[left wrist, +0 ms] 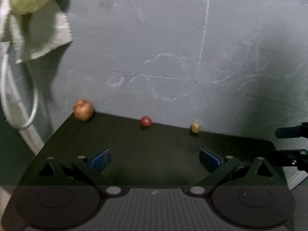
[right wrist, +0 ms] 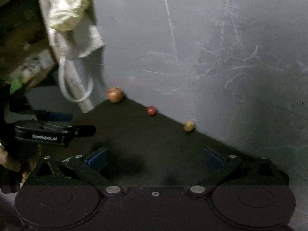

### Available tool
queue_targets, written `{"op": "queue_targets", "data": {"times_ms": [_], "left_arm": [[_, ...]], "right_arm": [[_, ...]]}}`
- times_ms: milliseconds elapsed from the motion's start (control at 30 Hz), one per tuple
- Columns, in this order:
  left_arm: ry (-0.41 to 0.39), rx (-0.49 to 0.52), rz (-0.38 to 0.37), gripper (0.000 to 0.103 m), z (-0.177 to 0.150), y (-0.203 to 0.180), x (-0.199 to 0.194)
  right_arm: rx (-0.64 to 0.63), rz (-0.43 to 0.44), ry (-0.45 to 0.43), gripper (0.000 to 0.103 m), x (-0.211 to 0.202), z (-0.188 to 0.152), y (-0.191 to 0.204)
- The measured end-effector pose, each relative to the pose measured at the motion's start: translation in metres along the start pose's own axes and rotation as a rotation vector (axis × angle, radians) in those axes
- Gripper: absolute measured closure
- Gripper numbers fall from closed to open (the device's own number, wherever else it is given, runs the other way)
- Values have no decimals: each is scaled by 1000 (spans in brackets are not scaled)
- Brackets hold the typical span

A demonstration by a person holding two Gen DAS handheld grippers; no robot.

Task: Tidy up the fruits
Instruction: 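Lift both tools away from the tray toward the remaining fruits, then grasp the red tomato with the left tool while the right tool grasps the small tan fruit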

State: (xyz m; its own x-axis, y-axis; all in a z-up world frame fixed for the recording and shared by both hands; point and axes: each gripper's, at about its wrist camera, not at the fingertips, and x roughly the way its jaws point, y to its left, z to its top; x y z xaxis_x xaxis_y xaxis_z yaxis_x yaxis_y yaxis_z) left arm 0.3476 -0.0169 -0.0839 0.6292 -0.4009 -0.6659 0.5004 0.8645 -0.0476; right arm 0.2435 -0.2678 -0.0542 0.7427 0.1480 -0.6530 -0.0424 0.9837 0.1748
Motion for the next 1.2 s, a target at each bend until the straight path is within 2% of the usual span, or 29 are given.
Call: {"op": "queue_targets", "data": {"times_ms": [233, 400, 533, 733, 1033, 1100, 1200], "left_arm": [[-6, 124, -90, 3, 18, 34, 94], [13, 128, -114, 8, 26, 46, 147], [25, 121, -125, 18, 28, 50, 177], [43, 164, -134, 32, 23, 38, 210], [41, 201, -121, 50, 13, 26, 230], [46, 194, -127, 57, 13, 27, 232], [40, 211, -128, 63, 9, 25, 232]], "right_arm": [[92, -196, -34, 3, 50, 24, 15], [135, -313, -15, 6, 88, 28, 14], [203, -377, 6, 13, 120, 25, 3], [249, -401, 30, 16, 151, 18, -8], [258, -388, 42, 21, 180, 17, -13], [254, -391, 48, 22, 184, 17, -13], [257, -406, 49, 23, 190, 22, -12]]}}
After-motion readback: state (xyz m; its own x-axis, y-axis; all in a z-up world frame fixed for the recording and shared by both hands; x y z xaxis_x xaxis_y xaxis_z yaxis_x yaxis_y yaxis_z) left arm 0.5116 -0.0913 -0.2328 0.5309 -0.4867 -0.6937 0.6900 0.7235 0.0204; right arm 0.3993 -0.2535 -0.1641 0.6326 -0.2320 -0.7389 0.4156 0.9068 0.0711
